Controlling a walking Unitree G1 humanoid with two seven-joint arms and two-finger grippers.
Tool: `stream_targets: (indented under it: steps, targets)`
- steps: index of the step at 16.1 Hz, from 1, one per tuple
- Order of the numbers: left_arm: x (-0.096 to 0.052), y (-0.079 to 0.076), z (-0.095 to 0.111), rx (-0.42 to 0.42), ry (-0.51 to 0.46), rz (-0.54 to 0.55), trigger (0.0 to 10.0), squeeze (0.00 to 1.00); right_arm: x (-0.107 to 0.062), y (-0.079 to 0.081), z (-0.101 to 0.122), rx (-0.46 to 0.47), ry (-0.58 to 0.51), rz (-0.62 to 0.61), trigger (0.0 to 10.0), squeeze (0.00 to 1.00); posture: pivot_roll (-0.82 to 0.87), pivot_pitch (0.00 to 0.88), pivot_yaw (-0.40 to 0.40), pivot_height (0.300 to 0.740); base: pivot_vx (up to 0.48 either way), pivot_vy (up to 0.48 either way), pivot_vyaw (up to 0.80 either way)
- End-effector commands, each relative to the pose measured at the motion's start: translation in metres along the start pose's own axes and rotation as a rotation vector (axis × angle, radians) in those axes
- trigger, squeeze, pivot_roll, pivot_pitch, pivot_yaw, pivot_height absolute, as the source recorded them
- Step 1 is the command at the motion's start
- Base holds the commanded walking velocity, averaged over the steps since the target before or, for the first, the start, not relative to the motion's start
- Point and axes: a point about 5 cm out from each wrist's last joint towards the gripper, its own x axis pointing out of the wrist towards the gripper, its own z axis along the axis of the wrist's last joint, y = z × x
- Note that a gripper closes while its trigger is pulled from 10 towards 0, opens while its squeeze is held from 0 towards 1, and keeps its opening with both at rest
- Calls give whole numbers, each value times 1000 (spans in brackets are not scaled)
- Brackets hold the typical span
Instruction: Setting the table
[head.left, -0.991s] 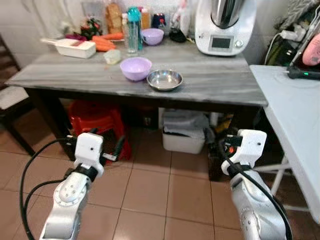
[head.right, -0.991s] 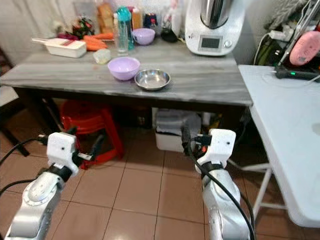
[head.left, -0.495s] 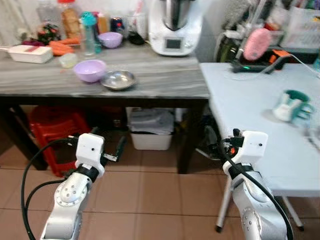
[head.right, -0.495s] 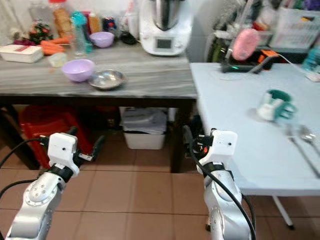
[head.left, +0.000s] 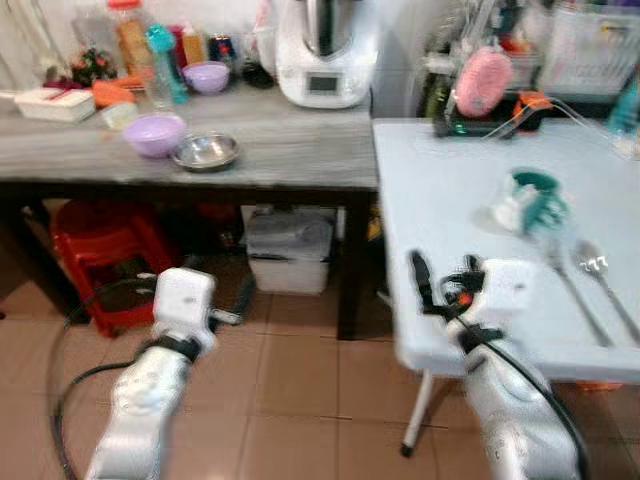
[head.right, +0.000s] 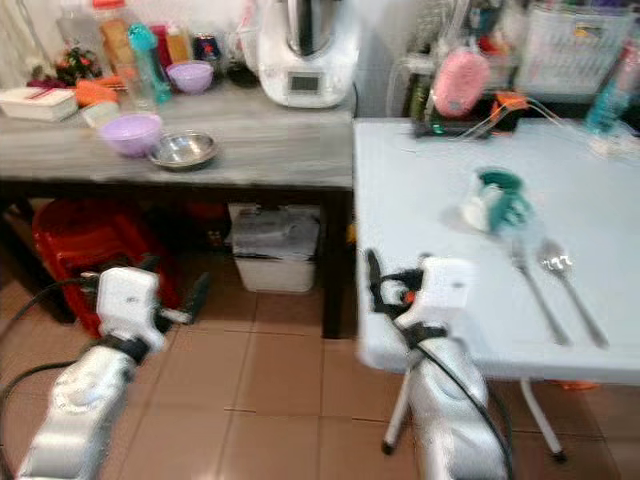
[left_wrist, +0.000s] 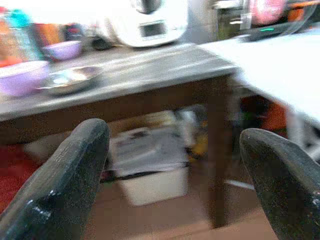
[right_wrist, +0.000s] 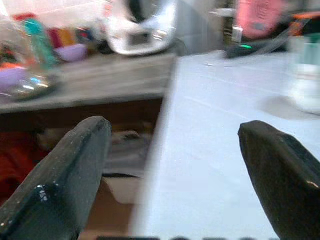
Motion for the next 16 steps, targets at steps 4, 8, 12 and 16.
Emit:
stream_targets:
  steps: [4, 8, 12, 16]
  targets:
    - [1, 6, 4, 20, -3, 7, 10000, 0, 3, 7, 4, 13, -25, 16, 10000, 0, 5, 0, 29, 740, 0, -367, 0]
    - [1, 6, 4, 21, 0, 0, 10000, 0, 3, 8, 4, 15, -26, 18, 10000, 0, 6, 0, 32, 740, 0, -370, 0]
    - [2, 5, 4, 22, 2, -4, 10000, 0, 4, 9, 4, 16, -26, 18, 10000, 0, 7, 0, 33, 740, 0, -368, 0]
    - [0, 2, 4, 2, -11, -20, 10000, 0, 5, 9, 3, 12, -23, 19, 10000, 0, 5, 0, 33, 740, 0, -91, 0]
